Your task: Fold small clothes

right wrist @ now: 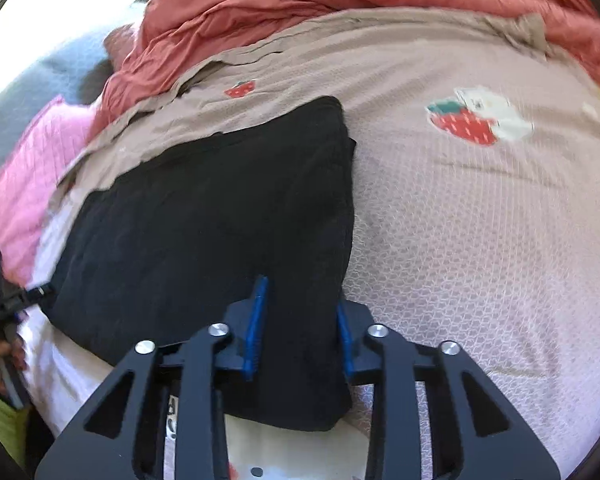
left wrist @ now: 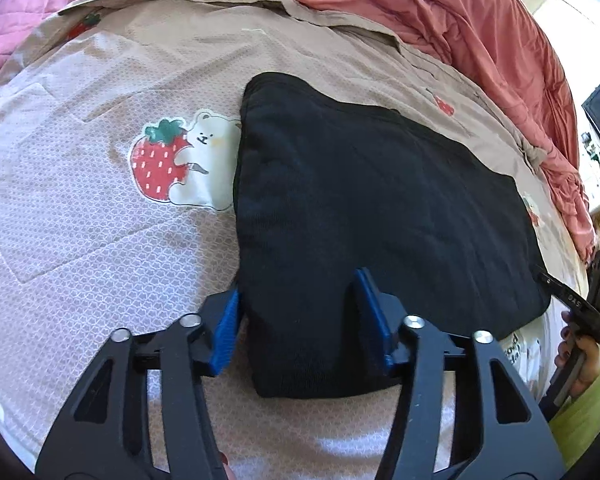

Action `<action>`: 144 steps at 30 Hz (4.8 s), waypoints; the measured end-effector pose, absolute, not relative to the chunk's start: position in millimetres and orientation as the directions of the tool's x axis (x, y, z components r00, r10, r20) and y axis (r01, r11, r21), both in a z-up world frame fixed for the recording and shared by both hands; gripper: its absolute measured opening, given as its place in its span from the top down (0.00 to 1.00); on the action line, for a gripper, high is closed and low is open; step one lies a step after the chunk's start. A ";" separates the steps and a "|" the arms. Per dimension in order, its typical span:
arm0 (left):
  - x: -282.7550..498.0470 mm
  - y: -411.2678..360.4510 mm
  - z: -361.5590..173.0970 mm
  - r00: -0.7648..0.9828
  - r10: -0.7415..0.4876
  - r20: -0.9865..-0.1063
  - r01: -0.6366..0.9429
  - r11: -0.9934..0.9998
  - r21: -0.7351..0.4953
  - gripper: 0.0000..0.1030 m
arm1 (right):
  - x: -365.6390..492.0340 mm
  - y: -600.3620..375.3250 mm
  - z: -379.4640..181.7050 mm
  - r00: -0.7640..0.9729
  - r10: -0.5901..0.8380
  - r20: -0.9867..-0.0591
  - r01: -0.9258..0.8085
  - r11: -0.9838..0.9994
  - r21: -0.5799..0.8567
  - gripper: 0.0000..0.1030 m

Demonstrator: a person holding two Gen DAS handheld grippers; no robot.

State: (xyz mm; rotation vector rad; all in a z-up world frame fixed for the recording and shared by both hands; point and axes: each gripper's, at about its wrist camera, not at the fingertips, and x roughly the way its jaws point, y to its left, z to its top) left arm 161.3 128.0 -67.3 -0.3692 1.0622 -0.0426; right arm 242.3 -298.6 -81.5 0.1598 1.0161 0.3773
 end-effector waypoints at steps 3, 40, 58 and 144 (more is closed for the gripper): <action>159.5 122.3 -65.3 0.488 -0.211 -0.847 -0.115 0.946 -0.302 0.78 | 237.9 -295.4 -78.1 0.486 0.350 -0.801 -0.245 0.934 0.259 0.86; 149.5 125.0 -61.6 0.443 -0.227 -0.867 -0.084 0.953 -0.292 0.57 | 204.8 -307.4 -81.1 0.546 0.086 -0.834 -0.052 0.996 0.068 0.43; 144.4 130.9 -28.4 0.509 -0.218 -0.833 -0.071 0.953 -0.293 0.42 | 173.1 -296.4 -52.5 0.588 0.067 -0.806 -0.053 0.998 0.044 0.18; 177.1 227.7 -28.4 0.556 -0.114 -0.823 -0.293 0.900 -0.323 0.09 | 117.8 52.3 -86.1 0.648 0.242 -0.722 -0.681 0.609 -0.407 0.09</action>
